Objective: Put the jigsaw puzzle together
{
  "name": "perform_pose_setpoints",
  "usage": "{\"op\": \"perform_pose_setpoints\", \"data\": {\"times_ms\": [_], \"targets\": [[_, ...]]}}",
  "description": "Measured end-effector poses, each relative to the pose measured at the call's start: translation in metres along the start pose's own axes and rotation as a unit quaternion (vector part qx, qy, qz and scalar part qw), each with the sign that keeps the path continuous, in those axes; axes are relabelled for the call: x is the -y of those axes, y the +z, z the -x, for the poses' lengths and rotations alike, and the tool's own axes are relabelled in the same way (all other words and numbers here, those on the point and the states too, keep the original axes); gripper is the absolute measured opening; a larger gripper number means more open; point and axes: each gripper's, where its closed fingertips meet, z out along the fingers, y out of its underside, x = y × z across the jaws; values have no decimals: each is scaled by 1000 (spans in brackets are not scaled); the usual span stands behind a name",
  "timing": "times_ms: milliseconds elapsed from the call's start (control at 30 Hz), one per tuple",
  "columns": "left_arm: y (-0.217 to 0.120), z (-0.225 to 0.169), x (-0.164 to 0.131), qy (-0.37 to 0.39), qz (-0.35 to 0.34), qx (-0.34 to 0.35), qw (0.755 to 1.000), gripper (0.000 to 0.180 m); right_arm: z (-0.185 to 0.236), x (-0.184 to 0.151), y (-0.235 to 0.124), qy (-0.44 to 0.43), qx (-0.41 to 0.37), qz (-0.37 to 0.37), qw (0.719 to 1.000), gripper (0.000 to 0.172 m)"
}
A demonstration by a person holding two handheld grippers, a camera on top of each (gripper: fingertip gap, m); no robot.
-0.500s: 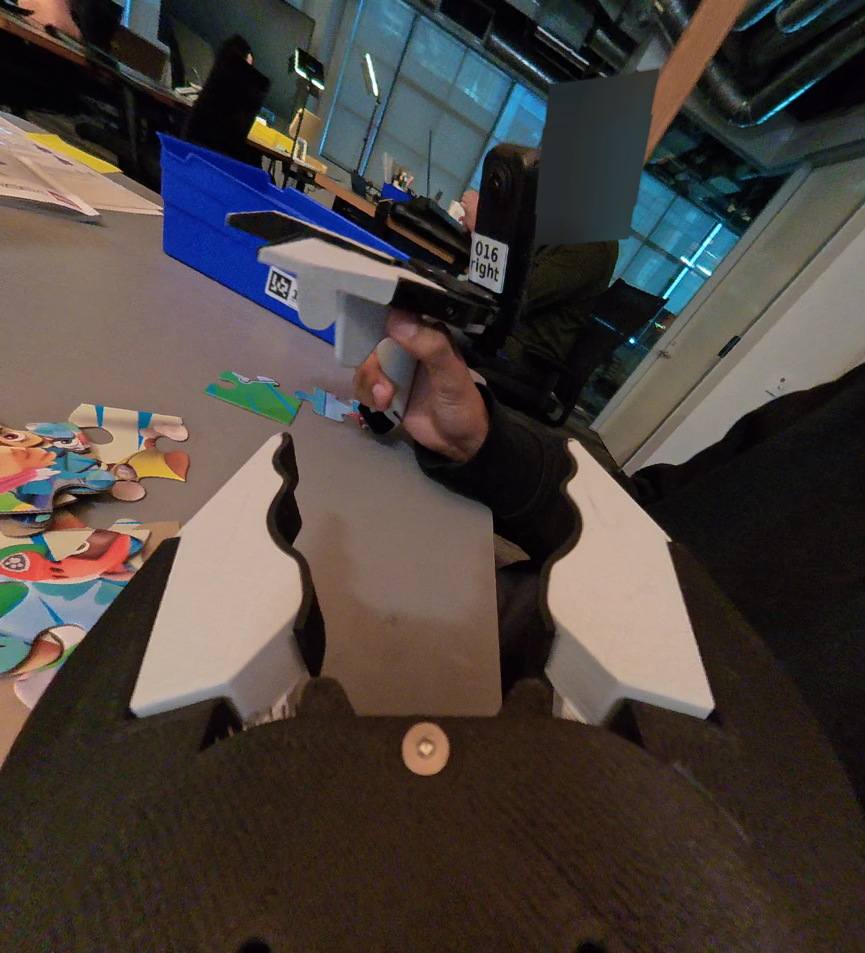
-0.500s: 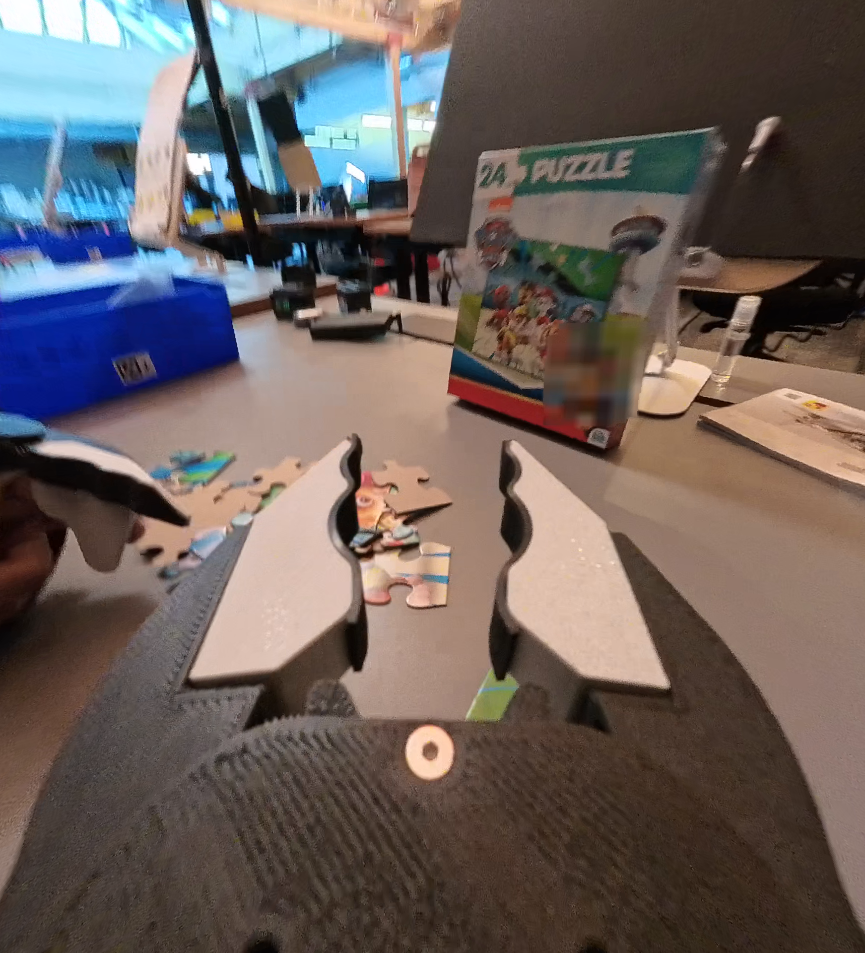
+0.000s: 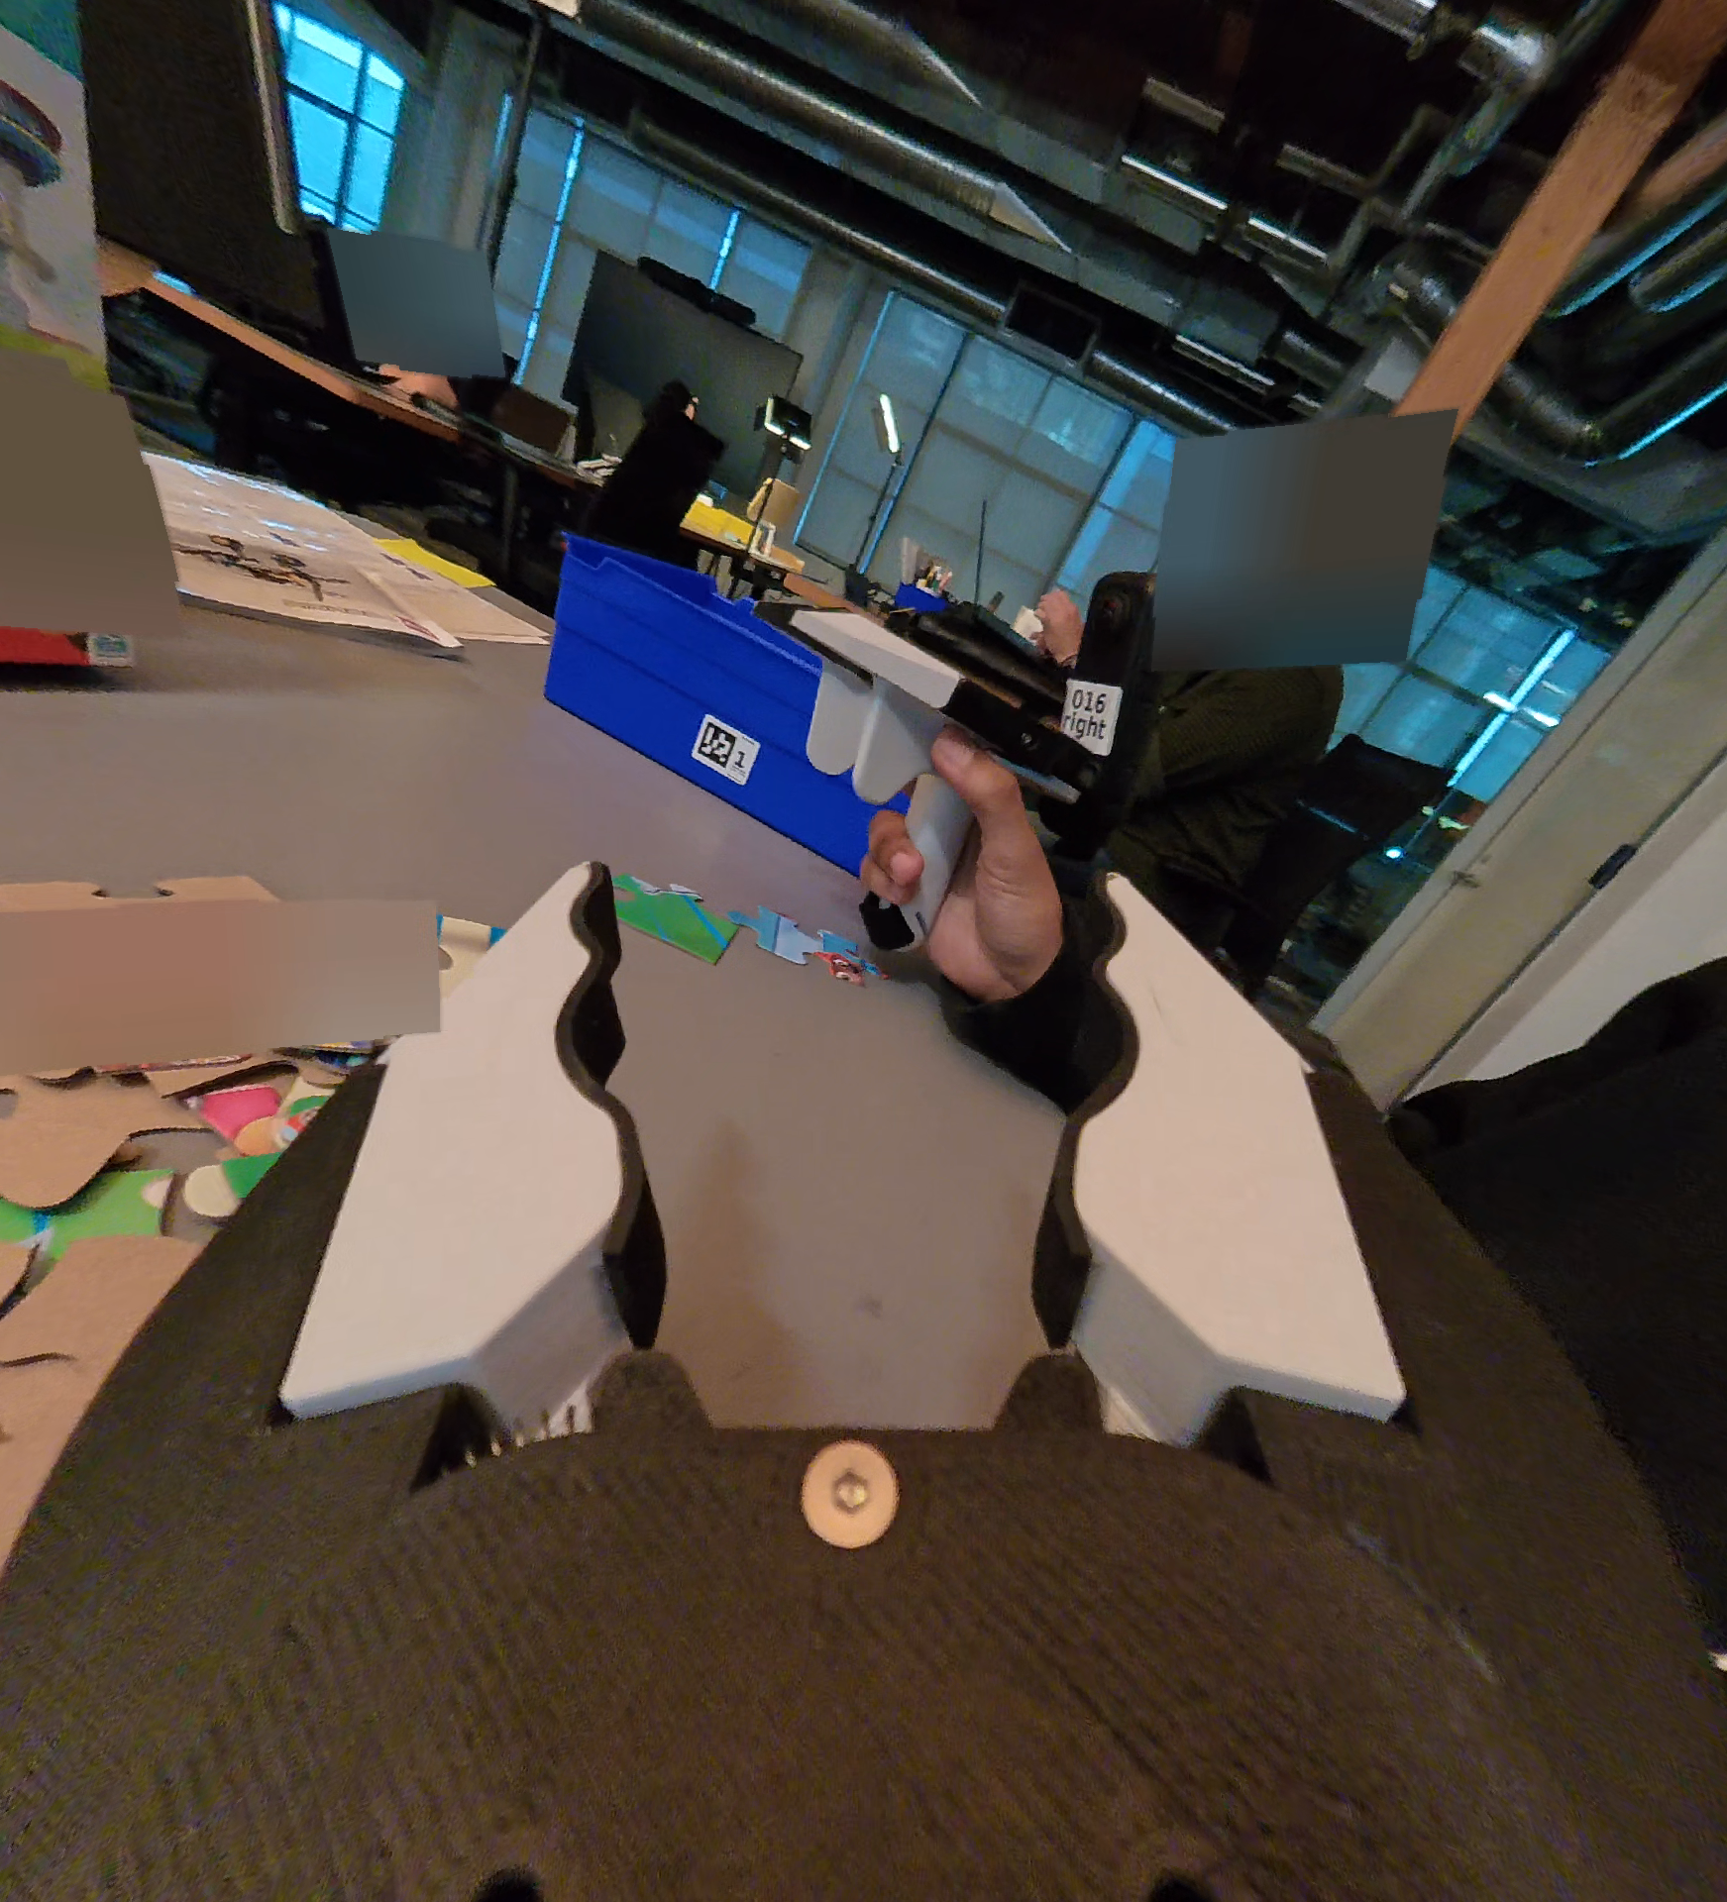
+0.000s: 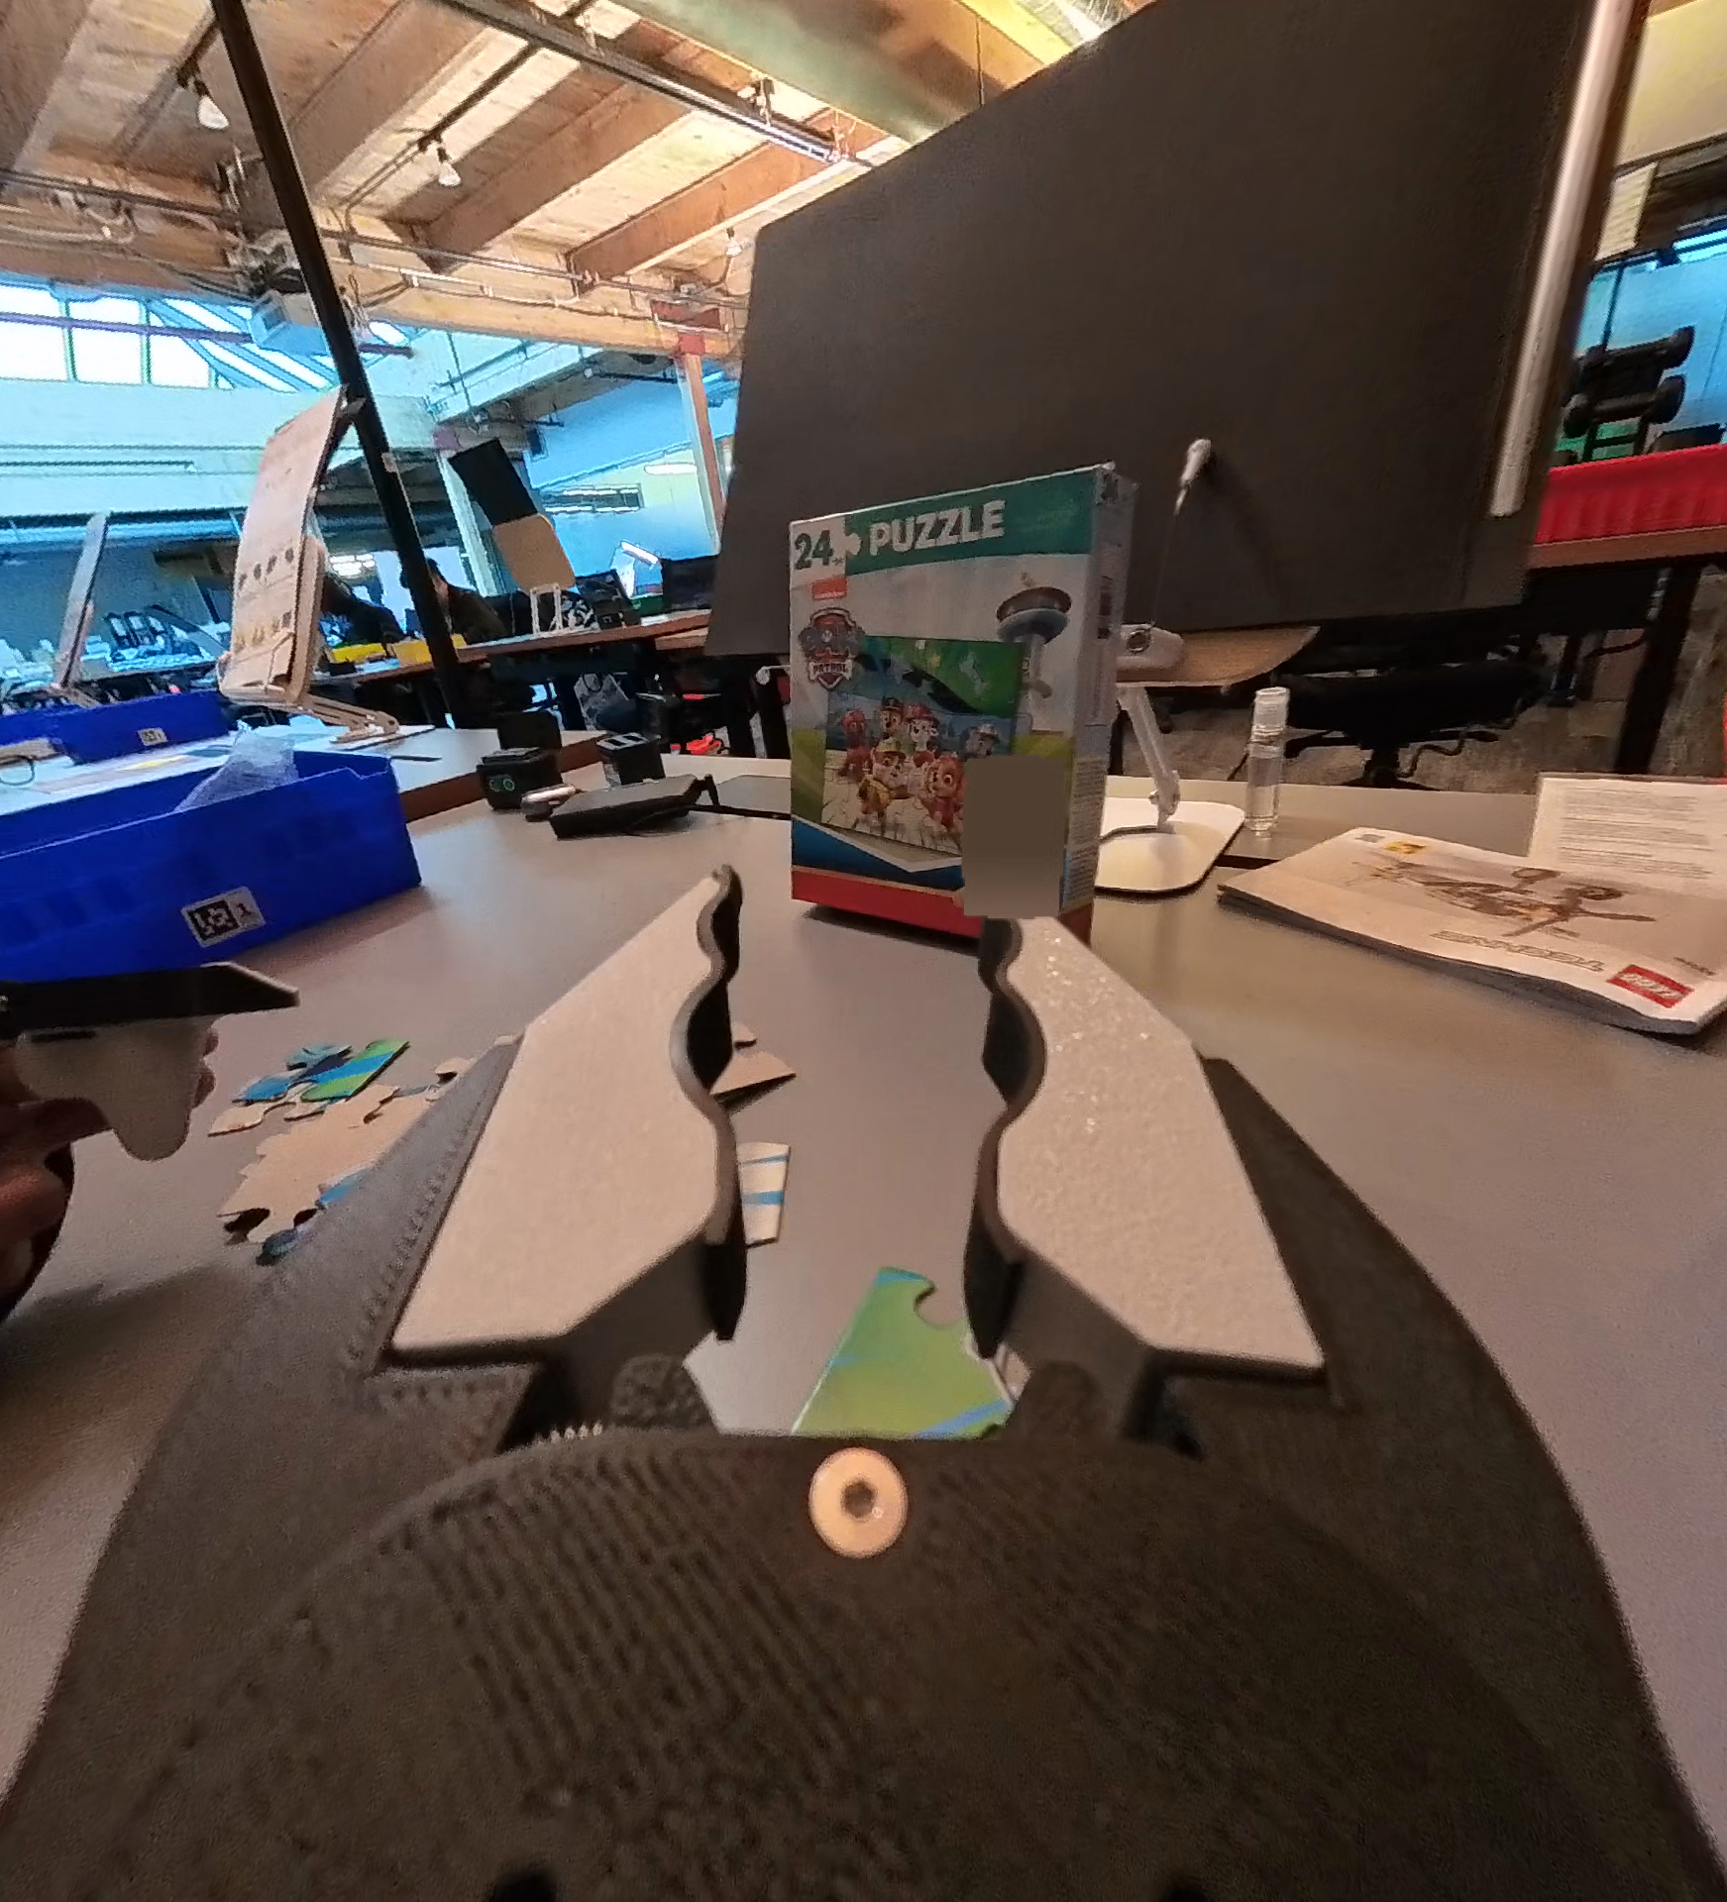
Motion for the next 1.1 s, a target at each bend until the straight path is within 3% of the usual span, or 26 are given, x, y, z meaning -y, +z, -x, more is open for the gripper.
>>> {"op": "perform_pose_setpoints", "data": {"times_ms": [167,300,400,533,667,867,1100], "targets": [[1,6,-3,31,11,33,999,89,24,-17,13,-38,29,46,998,46],[-3,13,2,46,0,59,997,88,58,-49,32,-29,87,127,988,51],[-6,14,7,54,-14,68,996,87,88,-77,47,-46,134,202,969,51],[-10,15,11,54,-27,75,995,84,95,-122,62,-125,116,321,931,53],[-13,15,13,36,-37,69,996,84,97,-146,73,-103,103,378,914,47],[-13,16,11,46,-33,77,995,80,92,-154,70,-91,96,404,905,18],[-13,17,10,55,-28,86,994,79,89,-115,48,-112,92,355,924,0]]}}
